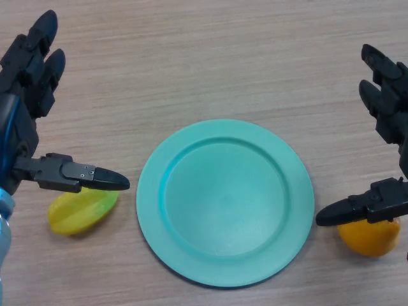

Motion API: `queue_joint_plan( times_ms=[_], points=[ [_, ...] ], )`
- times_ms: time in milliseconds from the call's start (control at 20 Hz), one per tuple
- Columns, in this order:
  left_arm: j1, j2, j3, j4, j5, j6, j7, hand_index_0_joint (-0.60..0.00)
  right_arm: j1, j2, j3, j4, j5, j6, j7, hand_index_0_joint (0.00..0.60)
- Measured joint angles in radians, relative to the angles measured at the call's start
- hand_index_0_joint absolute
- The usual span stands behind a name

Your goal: Pick up the yellow pear and place it on the plate

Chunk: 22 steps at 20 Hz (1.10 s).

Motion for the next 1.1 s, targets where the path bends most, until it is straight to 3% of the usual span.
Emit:
queue_joint_plan(
  times_ms=[600,750,1100],
  points=[
    [-0.001,0.001,0.0,0.015,-0.001,0.0,0.0,0.0,0.016,-0.001,-0.009,-0.009,0.0,0.0,0.002,0.0],
    [-0.002,0.001,0.0,0.042,-0.012,0.0,0.0,0.0,0.047,-0.005,-0.066,-0.024,0.0,-0.002,0.022,0.0],
    [0.016,-0.004,-0.005,0.065,-0.006,-0.002,0.001,0.0,0.173,-0.003,-0.176,0.193,-0.062,-0.363,0.143,0.0]
  ],
)
